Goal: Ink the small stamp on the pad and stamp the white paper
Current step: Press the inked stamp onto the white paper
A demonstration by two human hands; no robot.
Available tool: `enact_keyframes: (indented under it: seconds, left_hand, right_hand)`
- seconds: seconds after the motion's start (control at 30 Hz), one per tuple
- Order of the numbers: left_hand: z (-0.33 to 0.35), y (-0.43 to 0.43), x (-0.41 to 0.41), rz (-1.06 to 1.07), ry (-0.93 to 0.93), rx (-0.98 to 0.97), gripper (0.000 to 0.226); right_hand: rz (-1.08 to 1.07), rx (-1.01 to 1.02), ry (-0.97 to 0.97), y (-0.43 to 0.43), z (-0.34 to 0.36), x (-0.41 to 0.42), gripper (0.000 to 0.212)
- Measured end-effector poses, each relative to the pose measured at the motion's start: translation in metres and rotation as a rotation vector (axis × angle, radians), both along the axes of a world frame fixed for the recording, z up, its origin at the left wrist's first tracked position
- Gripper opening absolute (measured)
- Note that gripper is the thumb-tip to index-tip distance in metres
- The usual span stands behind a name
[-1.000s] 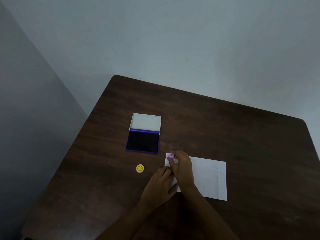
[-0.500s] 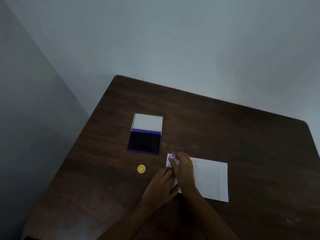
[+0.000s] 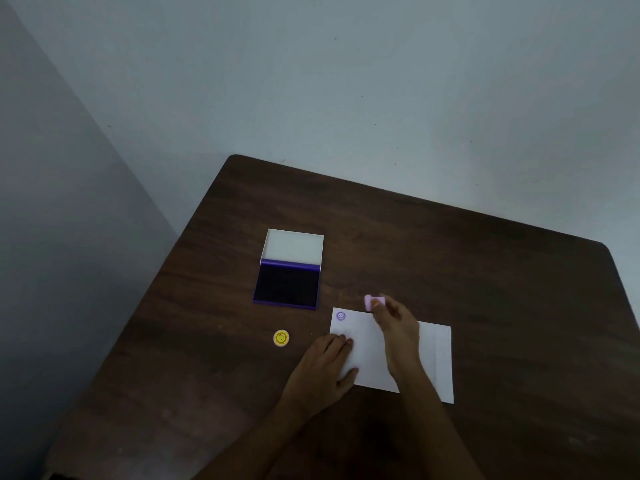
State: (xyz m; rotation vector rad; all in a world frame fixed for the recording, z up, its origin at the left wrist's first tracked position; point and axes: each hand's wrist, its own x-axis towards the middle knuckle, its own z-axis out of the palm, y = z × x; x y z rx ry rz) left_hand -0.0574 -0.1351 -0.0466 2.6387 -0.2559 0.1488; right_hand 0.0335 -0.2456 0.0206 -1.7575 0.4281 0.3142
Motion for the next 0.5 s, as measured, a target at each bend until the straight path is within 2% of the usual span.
enact_keyframes:
  seconds: [0.07,0.13,0.2,0.33,0.5]
  left_hand:
    - [0.000,0.000,0.000,0.000,-0.011,0.007,0.051]
    - [0.001,0.000,0.000,0.001,-0.027,0.016,0.051]
    - [0.001,0.000,0.000,0.002,-0.031,0.025,0.051]
    - [-0.001,0.000,0.001,0.001,-0.026,0.031,0.050]
    - [-0.001,0.000,-0.001,0.001,-0.036,0.040,0.050]
  right_hand:
    - [-0.093,0.253,0.140,-0.012,0.005,0.004,0.019]
    - [-0.294,0.619,0.316,-0.021,0.007,0.010,0.015]
    - [-0.460,0.849,0.418,-0.027,0.004,0.012,0.011]
    - [-0.532,0.995,0.449,-0.034,-0.002,0.012,0.011]
    - [-0.555,1.058,0.459,-0.036,-0.009,0.011,0.015]
